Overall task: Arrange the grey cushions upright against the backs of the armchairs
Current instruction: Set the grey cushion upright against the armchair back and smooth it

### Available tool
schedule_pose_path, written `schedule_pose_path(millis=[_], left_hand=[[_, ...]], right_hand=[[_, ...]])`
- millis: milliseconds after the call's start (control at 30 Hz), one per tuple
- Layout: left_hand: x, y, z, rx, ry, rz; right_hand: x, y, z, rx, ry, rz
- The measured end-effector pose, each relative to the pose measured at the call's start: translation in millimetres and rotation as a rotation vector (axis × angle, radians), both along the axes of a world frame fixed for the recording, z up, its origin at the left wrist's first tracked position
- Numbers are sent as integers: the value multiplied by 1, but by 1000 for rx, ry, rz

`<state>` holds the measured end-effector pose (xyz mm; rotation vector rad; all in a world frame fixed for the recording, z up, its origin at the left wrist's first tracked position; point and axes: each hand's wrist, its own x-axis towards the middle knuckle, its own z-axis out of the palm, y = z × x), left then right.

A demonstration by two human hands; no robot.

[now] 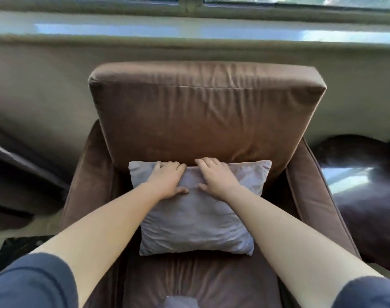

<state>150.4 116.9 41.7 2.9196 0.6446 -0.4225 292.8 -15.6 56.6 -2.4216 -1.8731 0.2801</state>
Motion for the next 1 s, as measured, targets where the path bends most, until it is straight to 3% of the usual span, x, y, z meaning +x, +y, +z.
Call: schedule_pose_path(millis=[167, 333, 500, 600, 700, 800, 1000], left_hand=[[-27, 30, -2, 75, -40, 20], [-59, 55, 1, 80, -47, 101], [-95, 76, -6, -112, -161, 405], [-110, 82, -13, -415, -480, 659], [-109, 71, -16, -726, -775, 936], [-100, 52, -25, -1009, -901, 1182], [-91, 41, -35, -1070, -1023, 1331]], right_hand=[[22, 4, -5, -180, -29, -34], [64, -29, -6, -209, -54, -103], [101, -61, -1, -213, -164, -261], [119, -80, -3, -132, -207, -506], [125, -86, -5, 100, 116, -789], [127, -93, -15, 266, 540, -980], [119, -97, -29, 511, 908, -1001]])
